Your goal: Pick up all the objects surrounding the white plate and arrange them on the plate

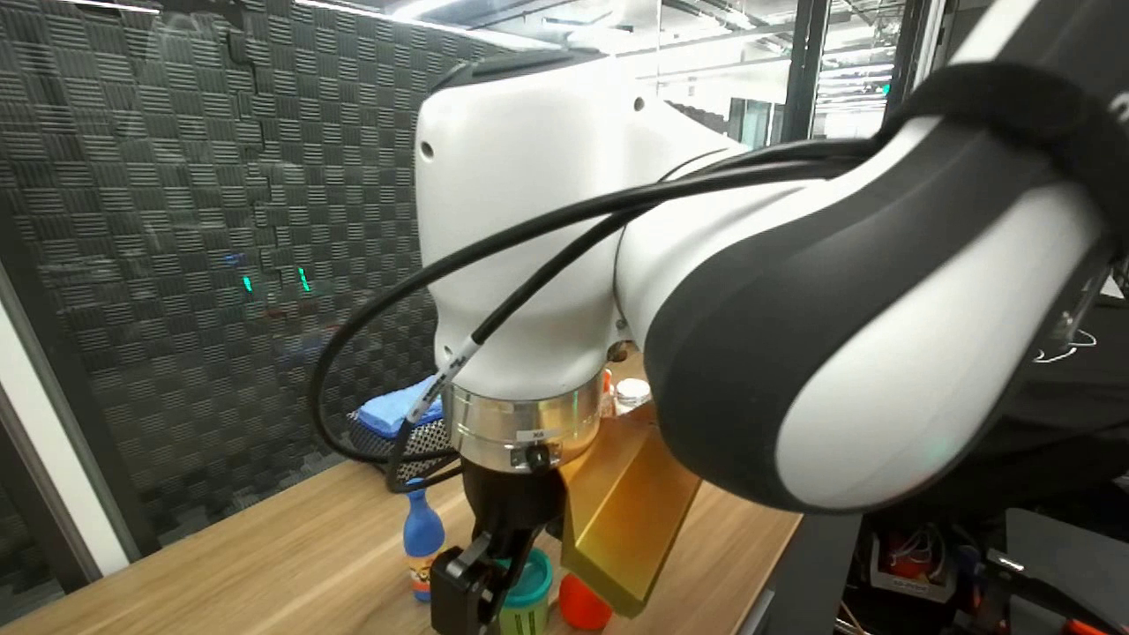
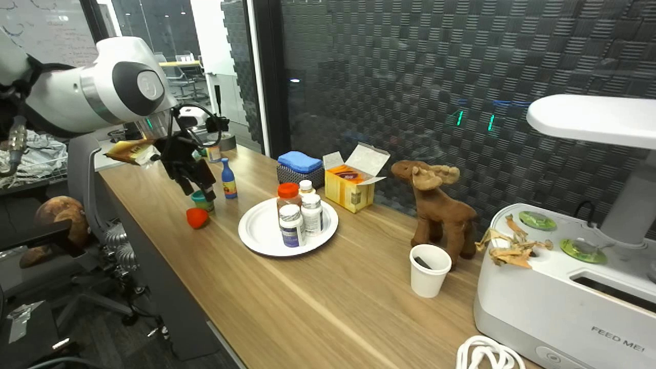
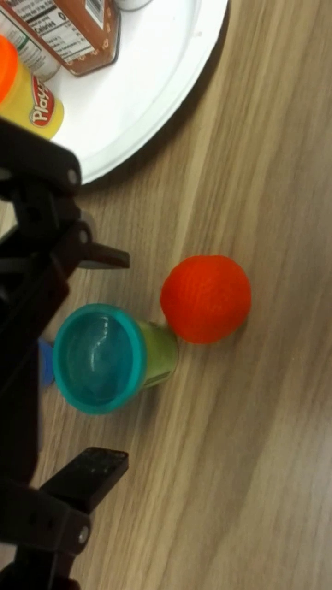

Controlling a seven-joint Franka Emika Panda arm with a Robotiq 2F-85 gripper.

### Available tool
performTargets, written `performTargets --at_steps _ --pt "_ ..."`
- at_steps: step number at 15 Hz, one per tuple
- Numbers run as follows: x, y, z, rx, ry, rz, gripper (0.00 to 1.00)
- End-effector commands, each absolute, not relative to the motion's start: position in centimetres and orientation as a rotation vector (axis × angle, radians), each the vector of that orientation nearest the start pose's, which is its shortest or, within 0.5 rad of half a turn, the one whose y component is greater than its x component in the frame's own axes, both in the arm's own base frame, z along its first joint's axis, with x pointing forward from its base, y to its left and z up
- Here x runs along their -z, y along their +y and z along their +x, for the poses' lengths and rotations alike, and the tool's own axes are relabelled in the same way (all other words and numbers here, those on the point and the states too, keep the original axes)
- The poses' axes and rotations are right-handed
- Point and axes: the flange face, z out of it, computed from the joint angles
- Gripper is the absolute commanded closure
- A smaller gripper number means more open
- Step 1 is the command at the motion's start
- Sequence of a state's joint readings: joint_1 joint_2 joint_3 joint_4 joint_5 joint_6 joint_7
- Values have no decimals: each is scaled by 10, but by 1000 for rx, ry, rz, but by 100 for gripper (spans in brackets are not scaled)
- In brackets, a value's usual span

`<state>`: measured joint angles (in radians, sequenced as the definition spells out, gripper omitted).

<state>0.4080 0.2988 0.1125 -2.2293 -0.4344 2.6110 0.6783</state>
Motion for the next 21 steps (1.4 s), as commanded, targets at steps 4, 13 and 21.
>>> performTargets --at_steps 4,13,21 --pt "-243 295 487 384 -260 -3195 27" --pt "-263 294 484 392 -217 -3217 73" --pt "-306 239 505 649 248 -3255 73"
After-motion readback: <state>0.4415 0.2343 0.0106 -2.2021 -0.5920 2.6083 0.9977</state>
